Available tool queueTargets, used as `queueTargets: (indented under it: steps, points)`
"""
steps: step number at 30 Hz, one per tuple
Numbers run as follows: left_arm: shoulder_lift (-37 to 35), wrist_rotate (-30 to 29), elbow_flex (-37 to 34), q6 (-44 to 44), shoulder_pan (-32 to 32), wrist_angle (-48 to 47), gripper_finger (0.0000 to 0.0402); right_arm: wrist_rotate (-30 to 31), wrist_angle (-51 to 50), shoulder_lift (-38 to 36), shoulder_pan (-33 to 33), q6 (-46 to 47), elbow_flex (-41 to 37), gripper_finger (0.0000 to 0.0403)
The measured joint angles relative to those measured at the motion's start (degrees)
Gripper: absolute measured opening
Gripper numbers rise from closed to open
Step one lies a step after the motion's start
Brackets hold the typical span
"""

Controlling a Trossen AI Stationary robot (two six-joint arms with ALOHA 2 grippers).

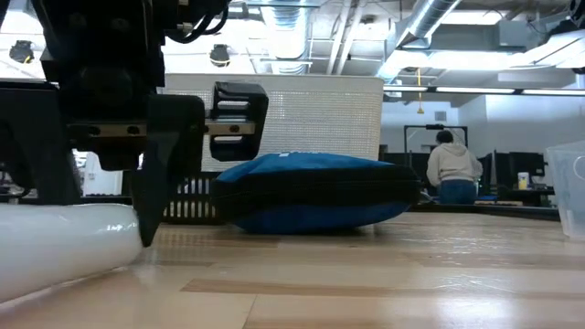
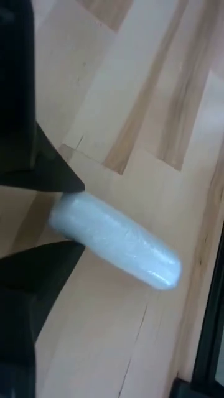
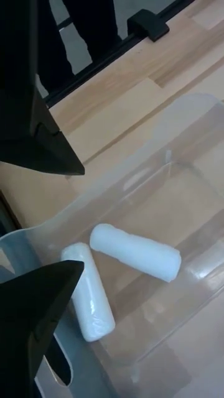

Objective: Pick & place medical supplies in basket/bin
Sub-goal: Put the white rolled gauze into the transparent bin

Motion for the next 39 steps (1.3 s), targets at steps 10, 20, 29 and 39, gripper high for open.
queueTargets:
  steps: [10, 20, 29, 39]
  points:
    - [-0.43, -1.22, 0.00, -2.85, 0.00, -0.55, 0.0032, 0.22, 0.66, 0.00, 0.00, 0.06, 0.00, 0.0232]
    - [-14.36, -16.15, -0.07, -4.16, 2.33, -2.89, 0.0031, 9.66, 0.97, 0.02, -1.74, -5.36, 3.82, 0.0232]
    - [-19.66, -42.67, 2.67, 7.36, 9.95, 4.62, 0.0030, 29.98, 0.35, 0.02, -15.92, -33.94, 10.26, 0.0232]
    - [-9.78, -60.46, 16.62, 17.93, 16.23, 12.04, 0.0030, 35.81, 17.78, 0.02, -37.85, -59.27, 13.09, 0.0232]
